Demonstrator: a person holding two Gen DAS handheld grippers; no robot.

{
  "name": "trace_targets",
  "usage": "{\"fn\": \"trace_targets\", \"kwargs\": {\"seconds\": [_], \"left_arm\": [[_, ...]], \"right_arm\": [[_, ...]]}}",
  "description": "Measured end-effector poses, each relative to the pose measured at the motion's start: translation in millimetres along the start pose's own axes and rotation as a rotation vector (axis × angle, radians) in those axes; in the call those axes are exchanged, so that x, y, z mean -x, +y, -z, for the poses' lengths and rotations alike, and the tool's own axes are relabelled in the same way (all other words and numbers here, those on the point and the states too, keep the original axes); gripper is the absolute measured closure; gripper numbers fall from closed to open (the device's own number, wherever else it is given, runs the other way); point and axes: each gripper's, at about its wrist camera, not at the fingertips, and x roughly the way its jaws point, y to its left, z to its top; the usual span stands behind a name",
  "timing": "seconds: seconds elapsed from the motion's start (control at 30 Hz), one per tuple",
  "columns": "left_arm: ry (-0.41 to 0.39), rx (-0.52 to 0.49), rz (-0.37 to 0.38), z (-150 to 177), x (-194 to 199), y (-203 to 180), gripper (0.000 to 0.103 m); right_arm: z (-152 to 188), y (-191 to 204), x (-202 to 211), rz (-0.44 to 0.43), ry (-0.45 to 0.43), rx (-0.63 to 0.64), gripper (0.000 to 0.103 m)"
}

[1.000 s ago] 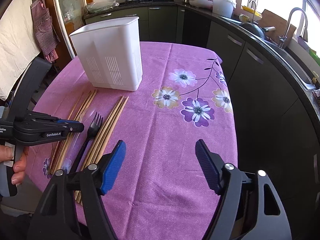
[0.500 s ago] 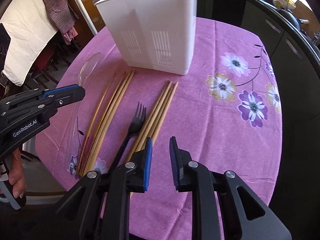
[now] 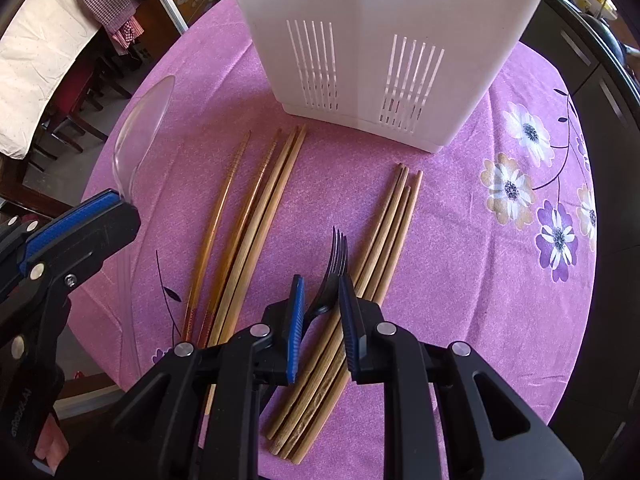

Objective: Organize utensils
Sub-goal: 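Lift the spoon with the left gripper while the right gripper grasps the black fork, then carry spoon and fork over the white holder and open both grippers to drop them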

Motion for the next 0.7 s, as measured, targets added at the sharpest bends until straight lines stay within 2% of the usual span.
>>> {"fn": "trace_targets", "kwargs": {"seconds": [0.23,0.3,0.47,0.57,0.7], "left_arm": [[-0.012,-0.001,-0.008,1.9,4.5,7.5,0.095],[-0.012,0.000,-0.007,2.1,5.5,8.9,0.095],[-0.011,0.000,-0.009,1.1,6.8,12.1,0.095],[-0.015,0.001,-0.010,-0.1,8.6,13.9,0.095],[-0.031,0.009,-0.002,-4.3,17.3,16.6,0.095]], "right_arm": [[-14.8,3.2,-15.4,0.045,0.039,-0.004,0.085],[-17.1,3.5,-18.1,0.046,0.049,-0.001,0.092],[-23.2,0.4,-23.2,0.035,0.051,-0.004,0.099],[-19.1,-7.3,-13.9,-0.003,0.020,-0.013,0.099],[-9.8,-16.7,13.4,-0.085,-0.080,-0.029,0.099]]}}
